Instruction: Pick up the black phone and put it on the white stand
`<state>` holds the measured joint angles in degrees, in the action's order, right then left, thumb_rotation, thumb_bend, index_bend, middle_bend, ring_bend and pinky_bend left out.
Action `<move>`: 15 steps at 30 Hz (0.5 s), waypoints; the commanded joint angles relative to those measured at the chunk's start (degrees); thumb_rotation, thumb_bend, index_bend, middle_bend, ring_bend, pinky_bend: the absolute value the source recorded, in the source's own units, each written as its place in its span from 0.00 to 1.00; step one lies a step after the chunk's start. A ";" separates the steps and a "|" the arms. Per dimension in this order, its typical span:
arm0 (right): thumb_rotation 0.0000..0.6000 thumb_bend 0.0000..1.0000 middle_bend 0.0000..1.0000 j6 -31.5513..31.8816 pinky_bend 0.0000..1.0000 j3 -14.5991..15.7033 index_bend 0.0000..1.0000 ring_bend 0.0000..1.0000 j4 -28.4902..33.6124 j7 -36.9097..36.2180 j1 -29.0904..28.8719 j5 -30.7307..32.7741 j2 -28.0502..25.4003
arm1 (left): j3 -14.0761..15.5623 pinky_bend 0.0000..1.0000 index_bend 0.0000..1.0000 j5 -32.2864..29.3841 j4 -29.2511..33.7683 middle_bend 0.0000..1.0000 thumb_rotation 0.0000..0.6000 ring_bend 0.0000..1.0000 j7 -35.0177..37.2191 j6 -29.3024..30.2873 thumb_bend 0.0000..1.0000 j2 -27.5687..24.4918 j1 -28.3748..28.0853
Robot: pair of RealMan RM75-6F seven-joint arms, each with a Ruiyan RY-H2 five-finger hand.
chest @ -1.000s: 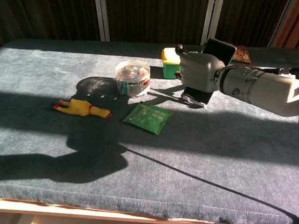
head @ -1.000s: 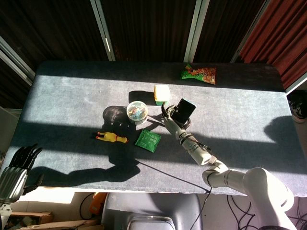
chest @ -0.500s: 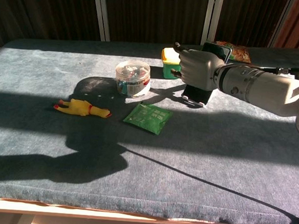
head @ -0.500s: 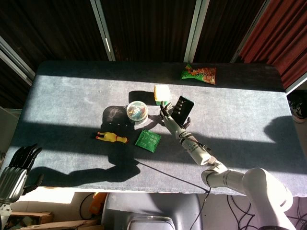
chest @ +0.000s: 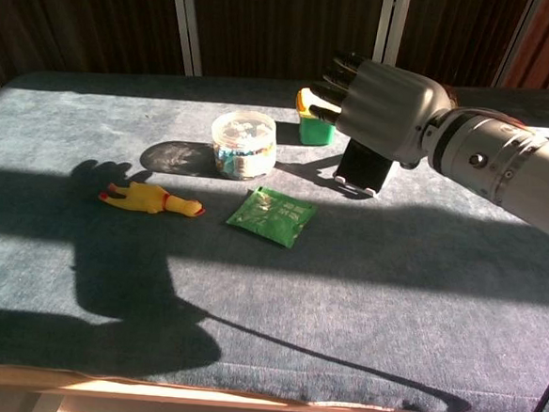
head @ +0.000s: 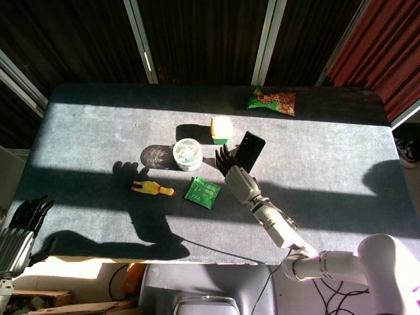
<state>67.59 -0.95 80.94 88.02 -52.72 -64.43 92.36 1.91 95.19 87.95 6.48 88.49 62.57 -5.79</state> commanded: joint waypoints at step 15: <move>1.00 0.24 0.00 34.70 0.05 10.39 0.00 0.00 14.13 -64.15 38.73 -14.94 -19.06 | -2.51 0.00 0.00 -3.77 0.87 0.00 1.00 0.00 -6.10 1.25 0.37 2.24 0.92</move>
<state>97.81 7.89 96.98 32.44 -20.62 -77.69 76.11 -0.40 91.83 88.65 0.98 89.74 64.58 -5.00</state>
